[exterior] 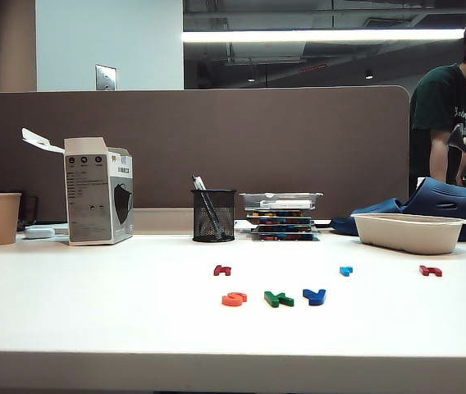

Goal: Select the appropriate letters from the row of letter magnets placed on the table to arrange into the word "sky".

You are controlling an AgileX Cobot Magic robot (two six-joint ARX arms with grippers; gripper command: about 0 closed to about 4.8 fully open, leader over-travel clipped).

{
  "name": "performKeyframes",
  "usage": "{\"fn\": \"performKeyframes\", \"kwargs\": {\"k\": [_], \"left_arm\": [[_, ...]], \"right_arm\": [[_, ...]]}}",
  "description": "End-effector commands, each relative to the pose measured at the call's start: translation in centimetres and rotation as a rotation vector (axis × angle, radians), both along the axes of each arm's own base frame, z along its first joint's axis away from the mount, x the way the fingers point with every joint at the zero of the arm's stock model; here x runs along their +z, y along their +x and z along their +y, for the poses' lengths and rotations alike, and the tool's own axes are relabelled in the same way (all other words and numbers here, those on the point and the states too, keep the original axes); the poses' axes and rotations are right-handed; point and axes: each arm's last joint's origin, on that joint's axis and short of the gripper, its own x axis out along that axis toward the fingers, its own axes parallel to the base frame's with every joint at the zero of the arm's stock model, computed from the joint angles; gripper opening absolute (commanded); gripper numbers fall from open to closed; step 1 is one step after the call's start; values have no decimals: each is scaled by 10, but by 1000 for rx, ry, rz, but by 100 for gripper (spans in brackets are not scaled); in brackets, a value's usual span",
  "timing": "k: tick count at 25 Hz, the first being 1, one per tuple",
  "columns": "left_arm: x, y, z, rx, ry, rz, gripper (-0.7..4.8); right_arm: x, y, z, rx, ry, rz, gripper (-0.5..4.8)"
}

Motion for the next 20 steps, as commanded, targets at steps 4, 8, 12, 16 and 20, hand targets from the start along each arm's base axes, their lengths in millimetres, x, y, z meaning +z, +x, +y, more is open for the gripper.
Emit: {"fn": "performKeyframes", "kwargs": {"k": [4, 8, 12, 16, 20], "left_arm": [[-76, -50, -1, -11, -26, -6, -5], [-128, -67, -1, -14, -18, -32, -5], [-165, -67, -1, -30, -51, -80, -5], [-182, -41, -2, -54, -42, -51, -5], [-195, -12, -2, -78, -39, -137, -5]], "right_arm": [[-21, 0, 3, 47, 3, -166, -4], [-37, 3, 3, 46, 36, -257, -4], [-59, 11, 2, 37, 37, -287, -4], [-75, 18, -3, -106, 21, -347, -4], [-98, 26, -6, -181, 6, -345, -4]]}}
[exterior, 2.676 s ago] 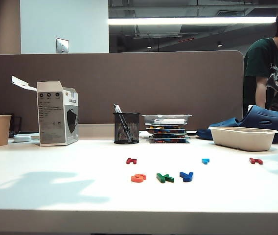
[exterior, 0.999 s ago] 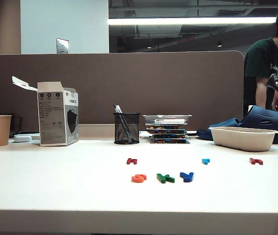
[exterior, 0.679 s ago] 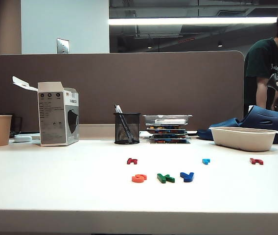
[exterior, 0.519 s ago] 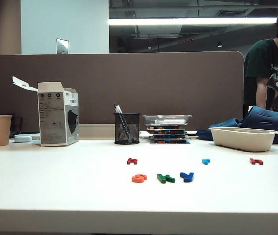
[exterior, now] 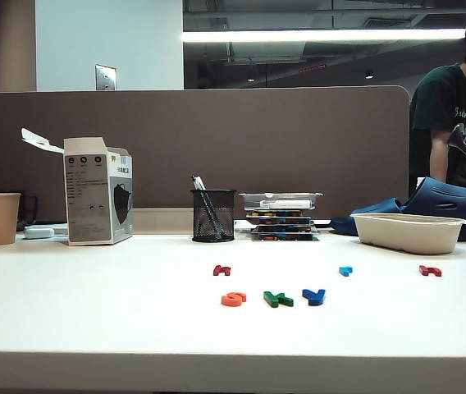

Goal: Select the appropriate letters from the row of letter magnets placed on the table to arrange into the word "sky".

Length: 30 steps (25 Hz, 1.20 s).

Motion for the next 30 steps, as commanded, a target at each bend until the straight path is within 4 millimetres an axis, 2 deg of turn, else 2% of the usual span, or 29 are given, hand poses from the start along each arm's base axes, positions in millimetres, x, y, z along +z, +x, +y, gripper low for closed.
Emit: {"fn": "performKeyframes", "kwargs": {"k": [1, 5, 10, 16, 26, 30], "left_arm": [[-7, 24, -1, -27, 4, -133, -5], [-30, 49, -2, -71, 10, -168, -5], [-82, 81, -2, -101, 9, -128, -5], [-120, 97, -2, -110, 38, -170, -5], [-134, 100, -2, -107, 35, -128, -5], [-140, 101, -2, -112, 24, -61, -5]], "right_arm": [[-18, 6, -2, -56, -3, -23, -4], [-36, 10, -3, -71, -12, 9, -4], [-55, 14, -4, -92, -17, 10, -4], [-60, 14, -5, -119, -61, 20, -4], [-65, 14, -5, -111, -56, 79, 0], [-66, 14, -5, -111, -56, 83, 0]]}}
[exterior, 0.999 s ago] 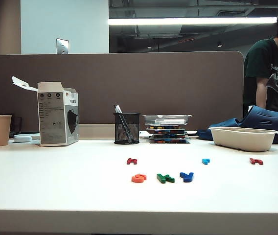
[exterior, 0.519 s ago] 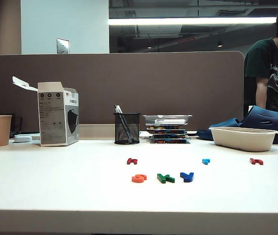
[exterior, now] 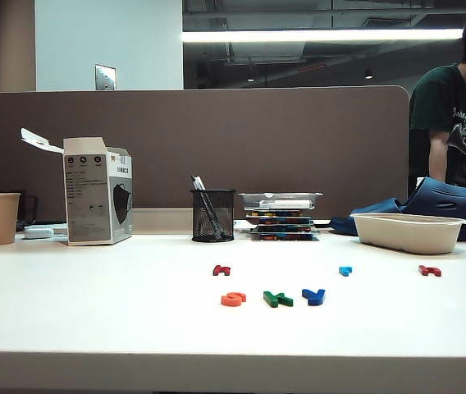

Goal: Select the appropriate letters from the row of letter magnets placed on the table to arrange into the word "sky".

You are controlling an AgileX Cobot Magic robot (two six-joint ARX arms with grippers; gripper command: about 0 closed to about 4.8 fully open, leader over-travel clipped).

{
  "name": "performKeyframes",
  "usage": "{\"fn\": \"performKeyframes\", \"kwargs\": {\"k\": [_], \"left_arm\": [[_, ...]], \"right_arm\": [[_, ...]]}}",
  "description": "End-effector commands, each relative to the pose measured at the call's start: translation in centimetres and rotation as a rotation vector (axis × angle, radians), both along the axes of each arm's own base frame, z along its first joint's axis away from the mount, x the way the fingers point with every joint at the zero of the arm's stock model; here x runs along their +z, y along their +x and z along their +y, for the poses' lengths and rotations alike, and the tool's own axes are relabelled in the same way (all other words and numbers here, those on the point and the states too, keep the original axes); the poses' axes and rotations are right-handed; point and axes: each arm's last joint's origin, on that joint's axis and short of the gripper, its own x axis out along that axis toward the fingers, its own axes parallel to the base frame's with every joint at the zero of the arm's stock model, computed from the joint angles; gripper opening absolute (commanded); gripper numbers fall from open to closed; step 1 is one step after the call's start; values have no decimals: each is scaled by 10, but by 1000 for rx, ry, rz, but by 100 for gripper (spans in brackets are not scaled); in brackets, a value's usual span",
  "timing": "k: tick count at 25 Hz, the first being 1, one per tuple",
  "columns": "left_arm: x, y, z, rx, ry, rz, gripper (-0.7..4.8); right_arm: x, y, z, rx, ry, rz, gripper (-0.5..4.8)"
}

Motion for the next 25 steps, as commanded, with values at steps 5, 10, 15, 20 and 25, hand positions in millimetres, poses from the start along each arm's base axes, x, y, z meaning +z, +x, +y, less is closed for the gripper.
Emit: {"fn": "performKeyframes", "kwargs": {"k": [5, 10, 15, 20, 25], "left_arm": [[-5, 0, 0, -12, -64, 55, -5], [-3, 0, 0, -12, -63, 39, -5], [-3, 0, 0, -12, -63, 40, -5], [-3, 0, 0, -12, -63, 39, -5], [-3, 0, 0, -12, -63, 39, -5]], "right_arm": [[2, 0, 0, -1, -5, -14, 0], [2, 0, 0, -1, -4, -14, 0], [2, 0, 0, -1, -4, -14, 0], [2, 0, 0, -1, -4, -14, 0], [2, 0, 0, -1, -4, -13, 0]]}}
